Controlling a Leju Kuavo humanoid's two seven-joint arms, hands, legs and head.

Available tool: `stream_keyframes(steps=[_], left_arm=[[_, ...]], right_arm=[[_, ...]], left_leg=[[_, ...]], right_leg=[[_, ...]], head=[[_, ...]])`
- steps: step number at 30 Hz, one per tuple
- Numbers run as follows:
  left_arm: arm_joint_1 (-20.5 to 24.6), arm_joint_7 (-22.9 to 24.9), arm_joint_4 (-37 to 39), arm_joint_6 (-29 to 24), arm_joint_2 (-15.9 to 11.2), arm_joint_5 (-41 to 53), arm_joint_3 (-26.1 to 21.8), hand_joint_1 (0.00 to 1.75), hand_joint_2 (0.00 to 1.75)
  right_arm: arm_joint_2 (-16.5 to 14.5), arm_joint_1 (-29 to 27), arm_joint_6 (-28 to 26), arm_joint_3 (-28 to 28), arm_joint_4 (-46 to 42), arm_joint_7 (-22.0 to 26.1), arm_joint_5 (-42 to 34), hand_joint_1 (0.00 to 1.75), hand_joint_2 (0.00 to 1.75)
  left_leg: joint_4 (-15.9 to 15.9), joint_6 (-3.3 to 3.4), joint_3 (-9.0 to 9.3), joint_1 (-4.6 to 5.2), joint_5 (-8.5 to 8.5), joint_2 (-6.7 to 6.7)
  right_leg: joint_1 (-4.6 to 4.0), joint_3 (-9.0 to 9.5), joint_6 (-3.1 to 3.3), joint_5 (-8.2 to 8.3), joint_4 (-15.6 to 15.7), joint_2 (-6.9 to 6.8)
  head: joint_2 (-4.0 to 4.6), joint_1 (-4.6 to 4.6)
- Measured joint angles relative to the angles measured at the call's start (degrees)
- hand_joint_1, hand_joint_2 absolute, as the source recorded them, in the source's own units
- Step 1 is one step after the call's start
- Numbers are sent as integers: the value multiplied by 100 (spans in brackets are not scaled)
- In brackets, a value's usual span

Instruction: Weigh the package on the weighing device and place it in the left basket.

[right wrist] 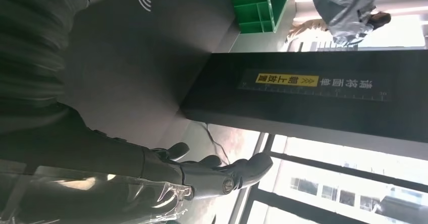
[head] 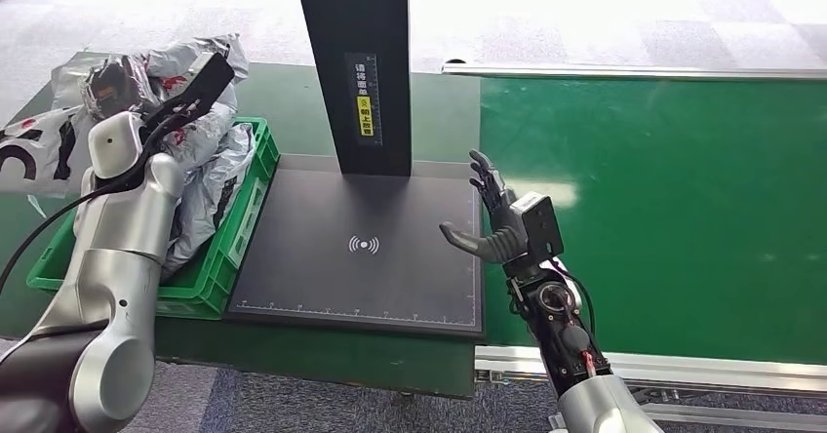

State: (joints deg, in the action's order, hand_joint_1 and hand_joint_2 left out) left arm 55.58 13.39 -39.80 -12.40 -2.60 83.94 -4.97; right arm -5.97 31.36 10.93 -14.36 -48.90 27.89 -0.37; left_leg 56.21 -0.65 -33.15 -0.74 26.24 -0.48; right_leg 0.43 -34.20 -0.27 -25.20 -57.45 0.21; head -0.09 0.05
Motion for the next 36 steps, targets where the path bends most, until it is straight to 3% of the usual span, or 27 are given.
stream_keyframes(steps=[8,16,21,22,25,26,28,36], left_arm=[[371,307,1346,785,-262,274,215,175,175],[429,780,1799,1701,-301,288,287,175,175],[429,661,1931,2349,-319,296,287,174,175],[427,632,1946,2400,-321,298,287,144,175],[423,597,1977,2420,-325,299,287,18,175],[418,594,1983,2393,-326,298,287,4,175],[388,615,1987,2209,-326,292,287,0,175],[207,848,1989,643,-332,267,278,0,175]], right_arm=[[3,145,12,-124,201,11,4,0,175],[3,217,-11,-228,429,67,3,0,175],[-2,272,-1,-280,542,81,27,0,175],[-5,285,-1,-289,558,81,31,0,175],[-15,305,-2,-305,593,81,35,0,175],[-17,307,-2,-306,599,81,36,0,175],[-18,307,-3,-308,604,81,41,0,175],[-17,307,-4,-321,605,68,80,0,175]], left_leg=[[-1,-1,-12,0,4,9],[-1,0,-10,0,3,9],[-1,-1,-10,0,4,9],[-1,-1,-10,0,4,9],[-1,-1,-9,0,4,10],[-1,-1,-8,0,4,10],[-1,0,-7,0,3,10],[-1,0,-7,0,3,11]], right_leg=[[0,-8,-1,-3,1,-3],[0,-5,0,-2,1,-4],[0,-4,0,-3,0,-4],[0,-4,0,-3,0,-4],[0,-3,0,-3,1,-5],[0,-3,0,-3,1,-5],[0,-2,0,-3,1,-5],[0,-2,0,-2,0,-5]], head=[[0,0],[0,-1],[0,-2],[0,-1],[0,-1],[0,-1],[0,-1],[0,-1]])
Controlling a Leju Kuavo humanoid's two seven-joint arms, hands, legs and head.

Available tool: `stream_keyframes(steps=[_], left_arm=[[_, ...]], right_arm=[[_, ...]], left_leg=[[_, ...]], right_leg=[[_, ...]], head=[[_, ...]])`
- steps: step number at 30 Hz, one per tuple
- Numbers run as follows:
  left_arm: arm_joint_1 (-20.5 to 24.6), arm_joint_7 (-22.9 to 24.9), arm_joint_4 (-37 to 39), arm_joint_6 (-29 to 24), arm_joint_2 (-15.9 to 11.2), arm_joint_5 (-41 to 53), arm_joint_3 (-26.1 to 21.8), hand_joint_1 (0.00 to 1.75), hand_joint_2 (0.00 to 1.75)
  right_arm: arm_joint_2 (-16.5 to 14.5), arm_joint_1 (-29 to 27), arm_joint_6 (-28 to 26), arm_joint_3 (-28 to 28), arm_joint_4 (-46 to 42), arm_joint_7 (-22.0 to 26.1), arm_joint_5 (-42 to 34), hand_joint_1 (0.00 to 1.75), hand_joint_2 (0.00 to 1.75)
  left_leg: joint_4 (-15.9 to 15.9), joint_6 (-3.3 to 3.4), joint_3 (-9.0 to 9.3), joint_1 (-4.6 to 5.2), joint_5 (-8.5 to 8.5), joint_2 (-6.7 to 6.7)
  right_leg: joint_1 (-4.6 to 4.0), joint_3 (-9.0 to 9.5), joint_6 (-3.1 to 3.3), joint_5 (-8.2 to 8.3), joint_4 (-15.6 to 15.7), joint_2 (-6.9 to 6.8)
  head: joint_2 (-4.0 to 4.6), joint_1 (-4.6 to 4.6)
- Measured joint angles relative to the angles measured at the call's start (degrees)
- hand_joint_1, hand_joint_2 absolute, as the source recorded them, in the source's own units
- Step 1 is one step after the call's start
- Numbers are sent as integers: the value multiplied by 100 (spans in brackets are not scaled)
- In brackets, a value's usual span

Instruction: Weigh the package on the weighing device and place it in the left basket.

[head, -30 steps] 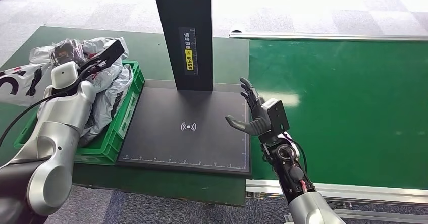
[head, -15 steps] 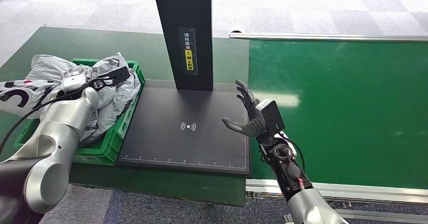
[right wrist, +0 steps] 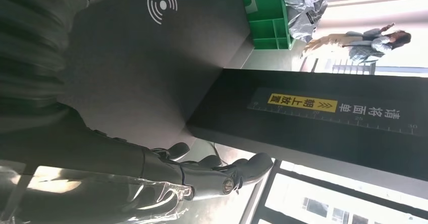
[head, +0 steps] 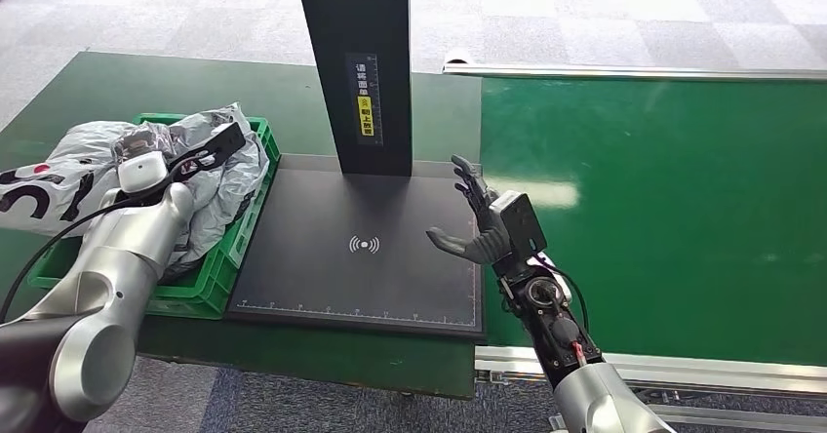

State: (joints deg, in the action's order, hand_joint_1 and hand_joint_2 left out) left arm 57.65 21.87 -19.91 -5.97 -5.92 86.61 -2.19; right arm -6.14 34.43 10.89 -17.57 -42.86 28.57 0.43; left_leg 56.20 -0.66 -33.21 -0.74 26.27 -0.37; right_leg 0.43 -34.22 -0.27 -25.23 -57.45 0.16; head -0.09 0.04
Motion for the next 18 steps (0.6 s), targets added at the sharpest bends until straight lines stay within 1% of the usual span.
stream_keyframes(steps=[5,8,10,13,15,17,18], left_arm=[[-65,-103,-1,-462,-16,-63,-13,0,175],[-140,-317,-16,-1108,-21,-196,-48,0,175],[-183,-497,-37,-1435,-27,-270,-67,0,175],[-198,-788,-99,-1688,-31,-469,-109,0,175],[-196,-1075,-170,-1863,-28,-722,-163,0,175],[-196,-1458,-262,-2013,-19,-1089,-232,0,175],[-196,-1561,-286,-2044,-16,-1190,-249,0,175]], right_arm=[[2,0,-4,-29,2,4,0,0,175],[16,0,-11,-40,2,10,-7,0,175],[34,0,-17,-45,2,11,-20,0,175],[62,0,-34,-55,2,16,-44,0,175],[77,0,-49,-64,1,22,-47,0,175],[92,-3,-75,-69,-2,21,-46,0,175],[96,-4,-83,-70,-2,20,-45,0,175]], left_leg=[[0,0,-1,0,0,0],[0,0,-1,0,0,1],[0,0,-1,0,0,2],[1,0,-1,0,0,3],[1,0,0,0,0,2],[1,0,0,0,0,2],[1,0,0,0,0,2]], right_leg=[[0,-1,0,0,0,0],[0,-1,0,0,0,0],[0,-1,0,0,0,0],[0,-1,0,0,0,0],[0,-2,0,0,0,0],[0,-3,0,0,0,0],[0,-3,0,0,0,0]], head=[[0,-1],[0,-1],[0,0],[0,1],[0,1],[0,0],[0,0]])
